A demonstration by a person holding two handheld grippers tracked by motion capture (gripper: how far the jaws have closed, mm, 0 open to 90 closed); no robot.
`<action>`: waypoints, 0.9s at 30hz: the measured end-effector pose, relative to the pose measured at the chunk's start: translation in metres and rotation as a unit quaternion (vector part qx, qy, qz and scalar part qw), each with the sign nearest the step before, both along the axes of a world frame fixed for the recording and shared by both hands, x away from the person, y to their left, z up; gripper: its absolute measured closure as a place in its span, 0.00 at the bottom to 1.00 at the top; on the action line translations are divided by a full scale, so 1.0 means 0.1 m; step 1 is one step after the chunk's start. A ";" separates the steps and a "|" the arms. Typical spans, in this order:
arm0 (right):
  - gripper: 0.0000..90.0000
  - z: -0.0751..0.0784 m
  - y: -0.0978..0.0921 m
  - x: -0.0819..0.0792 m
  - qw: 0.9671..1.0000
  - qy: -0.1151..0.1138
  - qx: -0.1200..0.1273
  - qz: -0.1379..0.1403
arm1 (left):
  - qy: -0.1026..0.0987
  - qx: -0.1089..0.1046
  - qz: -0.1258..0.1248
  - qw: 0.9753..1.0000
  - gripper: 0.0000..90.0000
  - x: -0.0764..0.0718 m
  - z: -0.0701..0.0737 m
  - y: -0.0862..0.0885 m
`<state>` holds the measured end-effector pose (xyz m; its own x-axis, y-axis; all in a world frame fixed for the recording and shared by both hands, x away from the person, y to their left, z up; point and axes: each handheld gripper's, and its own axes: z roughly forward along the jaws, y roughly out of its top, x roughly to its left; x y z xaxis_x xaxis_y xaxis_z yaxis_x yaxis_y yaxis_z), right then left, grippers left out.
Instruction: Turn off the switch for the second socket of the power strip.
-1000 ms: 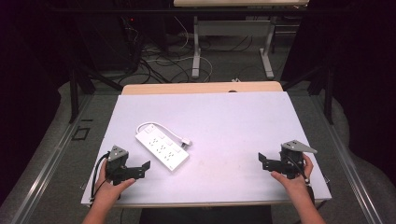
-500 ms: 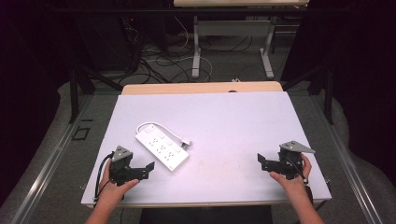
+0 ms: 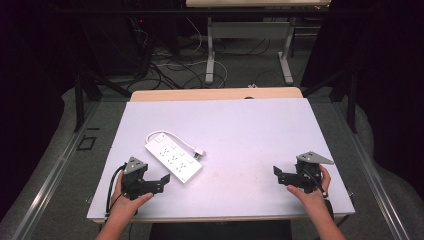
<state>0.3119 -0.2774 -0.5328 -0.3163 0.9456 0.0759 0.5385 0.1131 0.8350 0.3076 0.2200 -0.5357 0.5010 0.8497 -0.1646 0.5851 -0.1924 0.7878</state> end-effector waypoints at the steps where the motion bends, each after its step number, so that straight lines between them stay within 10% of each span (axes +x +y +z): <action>1: 0.06 0.00 0.00 0.00 1.000 0.003 0.001 0.003 | 0.000 0.000 -0.001 1.000 0.05 0.00 0.00 -0.01; 27: 0.07 -0.03 0.02 0.01 1.000 0.009 0.004 0.013 | 0.008 -0.003 -0.021 1.000 0.34 -0.06 0.01 -0.21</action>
<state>0.3127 -0.2751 -0.5363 -0.3384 0.9368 0.0886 0.5506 0.1208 0.8260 0.3014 0.1993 -0.5350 0.5342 0.8265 -0.1775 0.5889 -0.2132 0.7795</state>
